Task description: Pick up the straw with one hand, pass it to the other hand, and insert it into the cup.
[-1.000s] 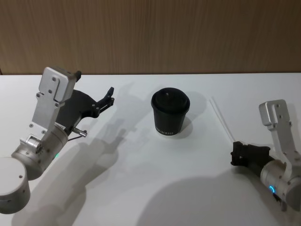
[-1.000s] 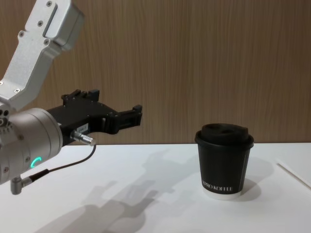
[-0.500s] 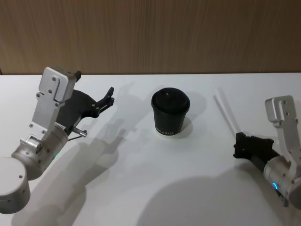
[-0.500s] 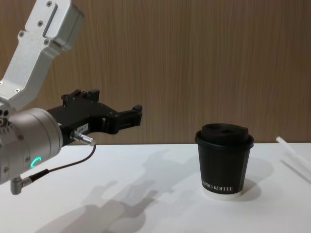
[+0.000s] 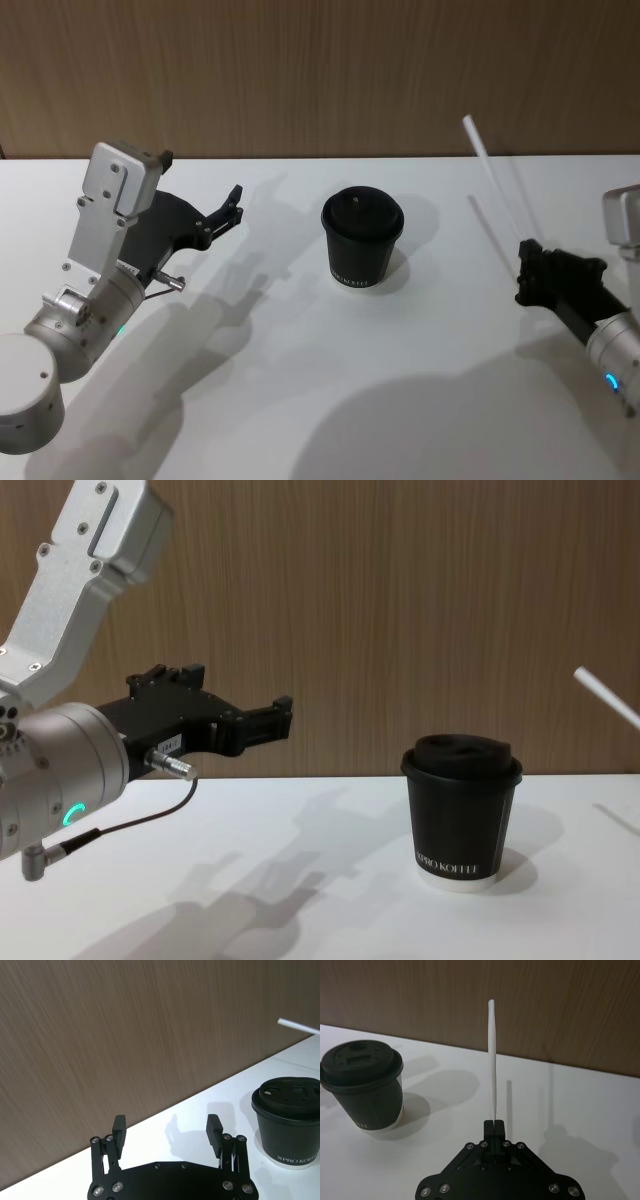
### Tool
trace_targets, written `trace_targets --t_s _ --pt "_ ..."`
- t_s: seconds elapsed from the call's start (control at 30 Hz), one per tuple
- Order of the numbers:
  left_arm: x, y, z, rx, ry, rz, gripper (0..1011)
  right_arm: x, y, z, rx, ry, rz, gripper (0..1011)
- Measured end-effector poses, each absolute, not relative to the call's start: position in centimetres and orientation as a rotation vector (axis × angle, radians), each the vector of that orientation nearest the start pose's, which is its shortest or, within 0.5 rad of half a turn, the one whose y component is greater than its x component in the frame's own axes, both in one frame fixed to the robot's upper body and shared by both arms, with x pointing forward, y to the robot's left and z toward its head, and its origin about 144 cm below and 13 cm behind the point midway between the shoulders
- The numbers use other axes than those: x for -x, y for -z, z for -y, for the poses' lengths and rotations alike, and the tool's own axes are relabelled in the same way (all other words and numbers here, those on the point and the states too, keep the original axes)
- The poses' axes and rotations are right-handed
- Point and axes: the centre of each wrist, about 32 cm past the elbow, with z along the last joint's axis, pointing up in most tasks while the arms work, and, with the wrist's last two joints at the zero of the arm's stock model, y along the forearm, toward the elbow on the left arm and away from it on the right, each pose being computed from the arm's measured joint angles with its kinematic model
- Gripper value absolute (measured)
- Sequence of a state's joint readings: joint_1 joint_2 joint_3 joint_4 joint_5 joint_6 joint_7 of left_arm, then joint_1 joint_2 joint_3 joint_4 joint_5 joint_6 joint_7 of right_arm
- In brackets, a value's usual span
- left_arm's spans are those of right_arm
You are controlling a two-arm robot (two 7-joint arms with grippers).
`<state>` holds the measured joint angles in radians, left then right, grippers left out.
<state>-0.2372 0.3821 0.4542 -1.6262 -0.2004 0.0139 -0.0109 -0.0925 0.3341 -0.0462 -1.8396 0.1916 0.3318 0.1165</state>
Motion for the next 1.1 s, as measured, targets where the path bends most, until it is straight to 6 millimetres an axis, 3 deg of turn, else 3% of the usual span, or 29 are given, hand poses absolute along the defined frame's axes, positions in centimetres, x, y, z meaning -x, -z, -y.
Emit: trace_targets --t_s 0.67,1.1 --pt "-49.2 -120.4 -19.8 -0.061 -1.124 0.268 1003 -41.1 -122.9 31.7 0.097 1.238 0.201 4" --pt "-49.2 -120.4 -19.8 -0.061 -1.124 0.268 1003 -41.3 -123.8 32.6 0.037 1.146 0.268 4"
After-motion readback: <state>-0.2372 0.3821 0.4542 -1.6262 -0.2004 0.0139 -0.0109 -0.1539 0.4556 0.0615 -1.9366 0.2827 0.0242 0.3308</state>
